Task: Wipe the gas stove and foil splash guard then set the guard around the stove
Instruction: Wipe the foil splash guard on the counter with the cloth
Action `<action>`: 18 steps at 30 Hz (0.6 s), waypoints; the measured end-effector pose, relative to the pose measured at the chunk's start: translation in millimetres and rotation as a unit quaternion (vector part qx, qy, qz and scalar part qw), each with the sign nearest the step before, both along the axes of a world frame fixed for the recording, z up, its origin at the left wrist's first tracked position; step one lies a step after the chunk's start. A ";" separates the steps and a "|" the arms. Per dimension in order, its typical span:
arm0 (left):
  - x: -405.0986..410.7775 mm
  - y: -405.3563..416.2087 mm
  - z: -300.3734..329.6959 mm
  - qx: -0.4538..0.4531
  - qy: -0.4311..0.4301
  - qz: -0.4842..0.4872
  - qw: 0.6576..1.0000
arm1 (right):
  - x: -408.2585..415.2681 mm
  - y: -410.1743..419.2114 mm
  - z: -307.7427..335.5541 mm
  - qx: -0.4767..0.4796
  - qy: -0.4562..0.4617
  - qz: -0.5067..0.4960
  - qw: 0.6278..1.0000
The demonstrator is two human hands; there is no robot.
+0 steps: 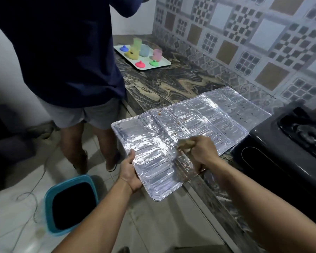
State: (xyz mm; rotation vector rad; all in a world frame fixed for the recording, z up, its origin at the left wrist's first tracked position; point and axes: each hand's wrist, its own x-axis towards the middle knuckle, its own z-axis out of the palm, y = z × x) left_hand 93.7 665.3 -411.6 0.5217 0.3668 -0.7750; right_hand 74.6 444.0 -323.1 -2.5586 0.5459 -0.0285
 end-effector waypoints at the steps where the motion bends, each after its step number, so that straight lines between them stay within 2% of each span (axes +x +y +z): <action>1: -0.6 -0.2 -0.1 -0.005 0.000 0.000 1.000 | 3.6 -9.6 1.4 -0.027 -0.012 -0.034 0.999; 3: -2.0 -0.3 0.3 -0.013 -0.002 -0.003 1.000 | 8.0 -24.5 -1.9 -0.084 0.016 -0.055 0.995; 7: -2.9 -1.6 0.2 -0.030 -0.004 -0.002 1.000 | 4.3 -18.4 -24.8 -0.107 0.104 0.009 0.989; 12: -0.8 -3.1 1.0 -0.039 -0.015 0.009 0.999 | -20.3 20.8 -36.4 -0.177 0.083 0.133 0.972; 15: 0.5 -4.1 -0.5 -0.028 -0.007 0.004 1.000 | -32.9 37.9 -34.7 -0.140 0.080 0.206 0.965; 17: -0.2 -4.0 -1.8 -0.026 -0.001 -0.002 1.000 | -36.4 41.0 -29.3 -0.066 0.101 0.259 0.958; 18: -0.8 -4.0 -1.8 -0.028 -0.001 -0.002 1.000 | -36.0 39.3 -23.3 -0.018 0.113 0.252 0.961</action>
